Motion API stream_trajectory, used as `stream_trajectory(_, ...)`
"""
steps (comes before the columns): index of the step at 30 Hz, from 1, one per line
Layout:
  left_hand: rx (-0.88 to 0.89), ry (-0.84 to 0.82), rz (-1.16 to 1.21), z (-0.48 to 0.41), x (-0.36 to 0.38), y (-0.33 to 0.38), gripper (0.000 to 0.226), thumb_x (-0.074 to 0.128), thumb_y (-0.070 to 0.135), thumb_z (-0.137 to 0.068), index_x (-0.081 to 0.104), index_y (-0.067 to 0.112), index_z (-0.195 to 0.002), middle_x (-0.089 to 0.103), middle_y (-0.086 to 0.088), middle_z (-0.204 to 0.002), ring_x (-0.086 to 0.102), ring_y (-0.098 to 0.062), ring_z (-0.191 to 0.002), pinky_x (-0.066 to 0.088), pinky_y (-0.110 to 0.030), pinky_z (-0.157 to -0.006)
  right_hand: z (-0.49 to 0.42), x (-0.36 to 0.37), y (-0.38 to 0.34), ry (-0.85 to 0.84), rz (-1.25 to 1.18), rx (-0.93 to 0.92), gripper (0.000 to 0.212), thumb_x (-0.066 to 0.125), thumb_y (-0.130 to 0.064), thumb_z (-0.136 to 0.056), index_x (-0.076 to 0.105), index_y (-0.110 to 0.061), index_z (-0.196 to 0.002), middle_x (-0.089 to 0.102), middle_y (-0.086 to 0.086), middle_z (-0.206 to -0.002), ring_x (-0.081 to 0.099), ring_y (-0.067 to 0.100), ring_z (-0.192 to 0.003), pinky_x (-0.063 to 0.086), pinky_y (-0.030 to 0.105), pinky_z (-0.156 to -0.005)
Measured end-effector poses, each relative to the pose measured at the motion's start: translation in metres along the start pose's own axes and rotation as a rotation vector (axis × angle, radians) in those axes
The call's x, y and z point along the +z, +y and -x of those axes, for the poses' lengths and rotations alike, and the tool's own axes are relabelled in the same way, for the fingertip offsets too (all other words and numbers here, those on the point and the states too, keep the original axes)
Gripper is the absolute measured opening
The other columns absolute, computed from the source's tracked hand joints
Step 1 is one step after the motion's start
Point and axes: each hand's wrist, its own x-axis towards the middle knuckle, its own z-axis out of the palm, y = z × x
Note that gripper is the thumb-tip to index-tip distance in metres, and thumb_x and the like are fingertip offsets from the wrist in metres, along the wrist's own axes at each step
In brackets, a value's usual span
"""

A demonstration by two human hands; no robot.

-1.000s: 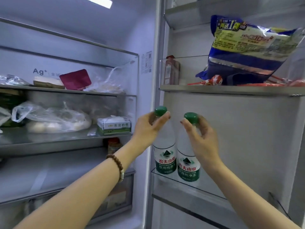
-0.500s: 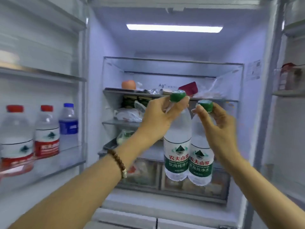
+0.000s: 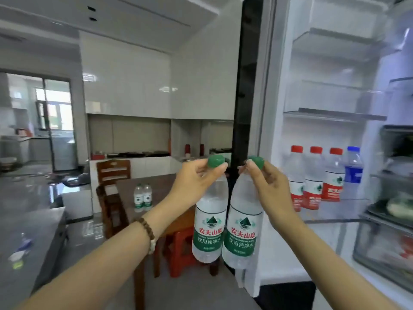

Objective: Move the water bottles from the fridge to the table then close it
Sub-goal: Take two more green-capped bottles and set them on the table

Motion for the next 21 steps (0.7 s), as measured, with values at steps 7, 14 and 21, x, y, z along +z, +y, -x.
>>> stream_trajectory(7, -0.103, 0.238, -0.2, -0.001, -0.132, -0.072, 0.016, 0.069, 0.028, -0.079, 0.069, 0.026, -0.096, 0.072, 0.007, -0.096, 0.067, -0.01, -0.093, 0.051, -0.018, -0.084, -0.039, 0.138, 0.062, -0.24, -0.161, 0.102, 0.024, 0.066, -0.025, -0.083, 0.07, -0.014, -0.104, 0.074, -0.001, -0.102, 0.068, 0.007, -0.097, 0.052, 0.02, -0.086)
stream_trajectory(14, -0.165, 0.34, -0.347, -0.049, -0.192, -0.165, 0.013, 0.071, 0.027, -0.077, 0.067, 0.033, -0.089, 0.07, 0.02, -0.086, 0.066, 0.003, -0.085, 0.048, -0.01, -0.077, -0.097, 0.216, 0.155, -0.434, -0.13, 0.053, 0.008, 0.071, -0.03, -0.078, 0.07, -0.035, -0.084, 0.066, -0.009, -0.087, 0.061, -0.003, -0.081, 0.047, 0.01, -0.073)
stream_trajectory(21, -0.271, 0.248, -0.464, -0.121, -0.228, -0.259, 0.011, 0.068, 0.028, -0.08, 0.068, 0.029, -0.091, 0.069, 0.017, -0.089, 0.063, 0.007, -0.079, 0.047, -0.009, -0.073, -0.177, 0.267, 0.256, -0.522, 0.003, 0.072, 0.017, 0.074, -0.027, -0.075, 0.071, -0.026, -0.092, 0.061, 0.014, -0.09, 0.053, 0.017, -0.077, 0.048, 0.026, -0.075)
